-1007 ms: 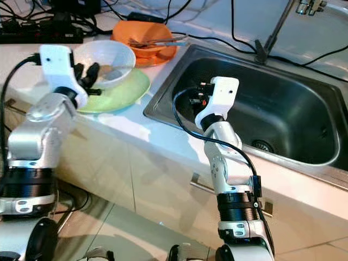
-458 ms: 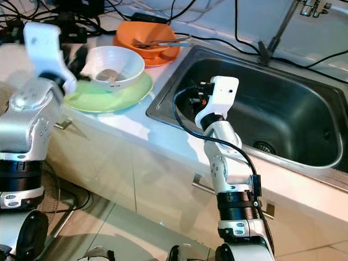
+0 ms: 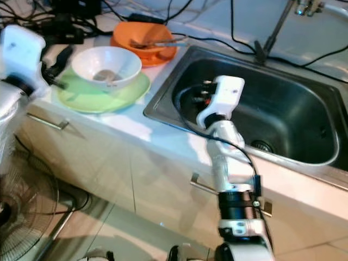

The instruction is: Kitchen organization

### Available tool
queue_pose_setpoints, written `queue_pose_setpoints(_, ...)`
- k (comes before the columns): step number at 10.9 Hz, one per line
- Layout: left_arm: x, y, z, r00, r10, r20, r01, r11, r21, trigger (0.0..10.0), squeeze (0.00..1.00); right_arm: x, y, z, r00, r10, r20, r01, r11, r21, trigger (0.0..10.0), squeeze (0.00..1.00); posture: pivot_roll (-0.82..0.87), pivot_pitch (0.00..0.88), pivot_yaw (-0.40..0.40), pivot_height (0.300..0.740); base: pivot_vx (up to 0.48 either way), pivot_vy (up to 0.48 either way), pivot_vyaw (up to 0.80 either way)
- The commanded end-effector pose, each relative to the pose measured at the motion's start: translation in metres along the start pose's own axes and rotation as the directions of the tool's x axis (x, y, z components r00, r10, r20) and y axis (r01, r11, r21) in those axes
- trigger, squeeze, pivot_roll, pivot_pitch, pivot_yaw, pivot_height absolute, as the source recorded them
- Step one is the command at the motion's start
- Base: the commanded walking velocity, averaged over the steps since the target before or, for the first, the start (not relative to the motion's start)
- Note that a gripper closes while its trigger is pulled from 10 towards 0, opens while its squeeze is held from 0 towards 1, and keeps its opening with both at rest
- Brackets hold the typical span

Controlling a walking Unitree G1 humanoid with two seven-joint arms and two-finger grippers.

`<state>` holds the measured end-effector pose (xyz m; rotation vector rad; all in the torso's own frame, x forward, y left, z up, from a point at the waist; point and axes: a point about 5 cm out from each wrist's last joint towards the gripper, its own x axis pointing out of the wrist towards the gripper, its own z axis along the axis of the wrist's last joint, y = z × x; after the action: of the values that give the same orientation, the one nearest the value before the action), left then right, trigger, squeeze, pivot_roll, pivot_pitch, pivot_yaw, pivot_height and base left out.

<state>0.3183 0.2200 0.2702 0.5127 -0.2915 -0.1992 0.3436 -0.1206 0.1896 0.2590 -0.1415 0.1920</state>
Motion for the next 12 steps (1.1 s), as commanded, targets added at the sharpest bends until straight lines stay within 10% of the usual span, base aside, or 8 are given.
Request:
queue_pose_setpoints(1, -0.012, -0.003, -0.001, 0.998, -0.047, 0.029, 0.045, 0.998, 0.046, 10.0, 0.0, 0.0, -0.002, 0.0, 1.0, -0.011, 0.006, 0.011, 1.0, 0.001, 10.0, 0.0, 0.01, 0.062, -0.078, 0.719, 0.0, 0.0, 0.0)
queue_pose_setpoints(4, -0.025, -0.037, -0.006, 0.95, -0.313, 0.009, 0.305, 0.929, 0.211, 10.0, 0.0, 0.001, -0.001, -0.001, 1.0, -0.007, 0.002, 0.007, 1.0, 0.005, 10.0, 0.0, 0.02, 0.06, -0.092, 0.719, 0.0, 0.0, 0.0)
queue_pose_setpoints(12, 0.009, -0.069, -0.001, 0.909, -0.409, 0.078, 0.384, 0.897, 0.221, 10.0, 0.0, 0.0, -0.005, 0.0, 0.999, -0.031, 0.015, 0.031, 0.999, 0.009, 10.0, 0.0, 0.0, 0.04, -0.077, 0.719, 0.0, 0.0, 0.0)
